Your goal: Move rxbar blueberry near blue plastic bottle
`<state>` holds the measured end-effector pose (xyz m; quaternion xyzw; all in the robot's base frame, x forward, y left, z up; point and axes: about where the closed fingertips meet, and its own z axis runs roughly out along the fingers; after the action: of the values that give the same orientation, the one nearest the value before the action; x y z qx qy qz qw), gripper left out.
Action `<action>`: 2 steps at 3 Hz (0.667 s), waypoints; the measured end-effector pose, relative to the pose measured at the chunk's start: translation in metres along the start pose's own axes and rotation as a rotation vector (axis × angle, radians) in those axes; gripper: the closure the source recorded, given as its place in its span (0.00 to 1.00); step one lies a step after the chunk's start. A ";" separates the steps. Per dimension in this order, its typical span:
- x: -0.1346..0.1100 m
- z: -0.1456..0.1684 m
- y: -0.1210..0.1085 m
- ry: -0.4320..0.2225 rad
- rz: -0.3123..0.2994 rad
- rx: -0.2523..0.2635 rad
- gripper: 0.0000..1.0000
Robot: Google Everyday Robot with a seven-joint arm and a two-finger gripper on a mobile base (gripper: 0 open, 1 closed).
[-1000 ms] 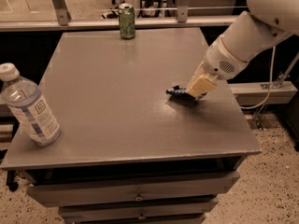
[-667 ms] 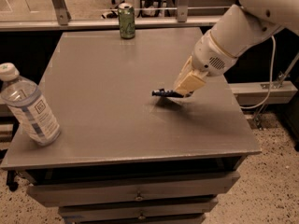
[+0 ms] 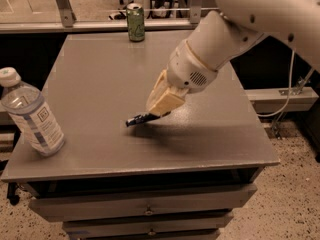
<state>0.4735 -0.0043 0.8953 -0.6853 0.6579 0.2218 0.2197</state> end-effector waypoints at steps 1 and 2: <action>-0.041 0.028 0.023 -0.051 -0.099 -0.065 1.00; -0.073 0.049 0.036 -0.085 -0.169 -0.105 1.00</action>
Offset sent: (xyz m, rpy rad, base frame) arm -0.0538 0.1309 0.0045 0.1277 -0.0178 0.2952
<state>0.4342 0.0823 0.8992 -0.7391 0.5753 0.2652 0.2291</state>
